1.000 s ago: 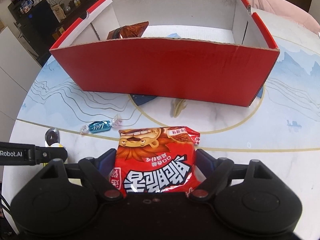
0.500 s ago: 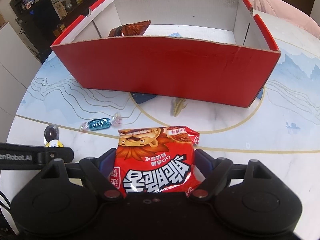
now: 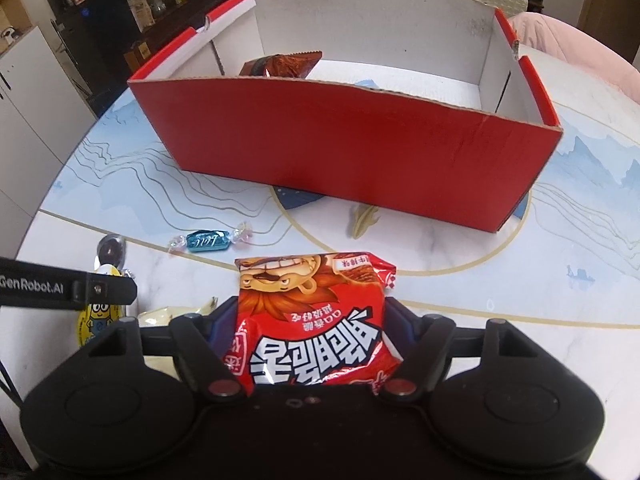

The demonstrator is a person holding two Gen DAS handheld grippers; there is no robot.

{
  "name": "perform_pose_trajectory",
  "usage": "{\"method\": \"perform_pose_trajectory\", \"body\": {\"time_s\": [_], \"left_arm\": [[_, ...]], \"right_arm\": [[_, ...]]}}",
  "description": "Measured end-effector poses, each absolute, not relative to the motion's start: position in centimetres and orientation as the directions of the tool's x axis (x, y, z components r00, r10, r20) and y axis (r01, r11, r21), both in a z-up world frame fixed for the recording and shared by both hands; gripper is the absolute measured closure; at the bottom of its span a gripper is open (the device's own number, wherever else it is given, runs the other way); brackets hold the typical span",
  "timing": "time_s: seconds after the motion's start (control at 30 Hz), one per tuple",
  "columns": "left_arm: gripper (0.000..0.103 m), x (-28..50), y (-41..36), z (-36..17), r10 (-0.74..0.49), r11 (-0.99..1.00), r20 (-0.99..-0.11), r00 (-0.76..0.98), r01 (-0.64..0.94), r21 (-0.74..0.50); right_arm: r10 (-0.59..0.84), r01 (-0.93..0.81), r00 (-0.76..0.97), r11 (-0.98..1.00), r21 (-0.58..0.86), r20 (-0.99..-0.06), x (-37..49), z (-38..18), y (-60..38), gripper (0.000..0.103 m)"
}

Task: Organize snacks
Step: 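Carry the red chip bag and Minion cup with both grippers into the box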

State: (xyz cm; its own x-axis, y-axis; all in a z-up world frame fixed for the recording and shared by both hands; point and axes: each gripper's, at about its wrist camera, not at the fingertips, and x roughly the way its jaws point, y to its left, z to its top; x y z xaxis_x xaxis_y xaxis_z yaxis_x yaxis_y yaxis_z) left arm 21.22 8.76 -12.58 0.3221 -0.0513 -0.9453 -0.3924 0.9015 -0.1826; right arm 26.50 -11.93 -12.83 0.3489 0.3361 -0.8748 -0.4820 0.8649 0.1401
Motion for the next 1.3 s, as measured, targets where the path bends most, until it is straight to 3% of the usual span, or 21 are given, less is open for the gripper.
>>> {"method": "perform_pose_trajectory", "body": {"time_s": [0.53, 1.3], "left_arm": [[0.059, 17.2, 12.2, -9.8, -0.139, 0.853, -0.901, 0.41, -0.412, -0.319], [0.059, 20.9, 13.6, 1.8, -0.113, 0.928, -0.775, 0.622, -0.213, -0.306]], "right_arm": [[0.368, -0.444, 0.429, 0.881, 0.162, -0.825, 24.8, -8.0, -13.3, 0.03], [0.424, -0.46, 0.566, 0.874, 0.156, -0.707, 26.0, 0.4, -12.2, 0.03]]}}
